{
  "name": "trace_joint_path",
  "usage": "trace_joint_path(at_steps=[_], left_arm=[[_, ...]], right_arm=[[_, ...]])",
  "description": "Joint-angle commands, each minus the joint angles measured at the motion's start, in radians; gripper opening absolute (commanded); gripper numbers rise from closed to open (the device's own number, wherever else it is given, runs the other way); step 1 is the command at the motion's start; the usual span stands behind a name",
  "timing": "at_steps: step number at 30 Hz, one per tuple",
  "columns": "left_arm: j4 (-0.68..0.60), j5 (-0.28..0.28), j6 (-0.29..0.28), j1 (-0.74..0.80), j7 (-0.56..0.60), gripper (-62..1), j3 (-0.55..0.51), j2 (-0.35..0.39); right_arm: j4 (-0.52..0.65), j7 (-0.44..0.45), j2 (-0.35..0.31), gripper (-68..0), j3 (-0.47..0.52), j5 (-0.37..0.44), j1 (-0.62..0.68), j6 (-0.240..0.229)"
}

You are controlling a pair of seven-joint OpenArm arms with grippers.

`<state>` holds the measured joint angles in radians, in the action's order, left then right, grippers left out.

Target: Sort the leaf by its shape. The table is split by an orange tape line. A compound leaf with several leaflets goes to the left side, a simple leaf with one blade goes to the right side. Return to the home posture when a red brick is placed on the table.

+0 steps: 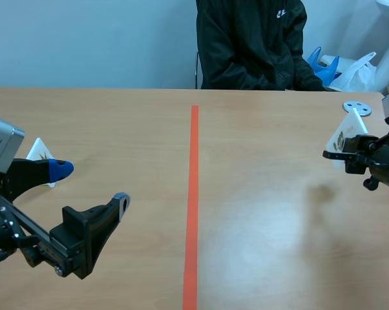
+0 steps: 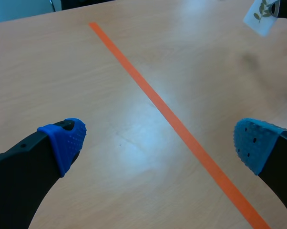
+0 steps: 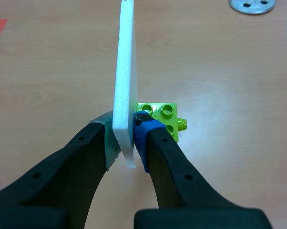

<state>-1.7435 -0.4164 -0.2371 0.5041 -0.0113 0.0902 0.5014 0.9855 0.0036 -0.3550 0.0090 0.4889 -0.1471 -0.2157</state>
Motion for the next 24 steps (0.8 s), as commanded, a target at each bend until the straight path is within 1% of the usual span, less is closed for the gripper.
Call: trace_joint_path(at_steps=[1,4,6,9,11,15,19,20,24], left_arm=[[-0.023,-0.009,-0.002,-0.003,0.013,1.4,-0.003,-0.002],[-0.023,-0.009,-0.002,-0.003,0.013,1.4,-0.003,-0.002],[-0.023,-0.009,-0.002,-0.003,0.013,1.4,-0.003,-0.002],[-0.023,-0.009,-0.002,-0.003,0.013,1.4,-0.003,-0.002],[-0.023,-0.009,-0.002,-0.003,0.013,1.4,-0.003,-0.003],[-0.023,-0.009,-0.002,-0.003,0.014,1.4,-0.003,-0.003],[-0.023,-0.009,-0.002,-0.003,0.014,1.4,-0.003,-0.003],[-0.023,-0.009,-0.002,-0.003,0.014,1.4,-0.003,-0.003],[-0.023,-0.009,-0.002,-0.003,0.014,1.4,-0.003,-0.003]], right_arm=[[-0.018,0.023,-0.016,-64.2,-0.002,0.0,-0.064,0.018],[-0.111,0.053,-0.013,-64.2,-0.003,-0.03,-0.117,0.018],[-0.179,0.079,-0.007,-64.2,-0.003,-0.064,-0.15,0.018],[-0.28,0.104,0.001,-64.2,-0.003,-0.082,-0.192,0.018],[-0.326,0.122,0.006,-64.2,-0.004,-0.093,-0.21,0.018],[-0.369,0.136,0.014,-64.2,-0.004,-0.116,-0.216,0.018],[-0.372,0.133,0.017,-63.1,-0.004,-0.124,-0.211,0.018],[-0.372,0.134,0.017,-61.2,-0.004,-0.124,-0.21,0.018],[-0.372,0.134,0.016,-49.5,-0.004,-0.124,-0.208,0.018]])
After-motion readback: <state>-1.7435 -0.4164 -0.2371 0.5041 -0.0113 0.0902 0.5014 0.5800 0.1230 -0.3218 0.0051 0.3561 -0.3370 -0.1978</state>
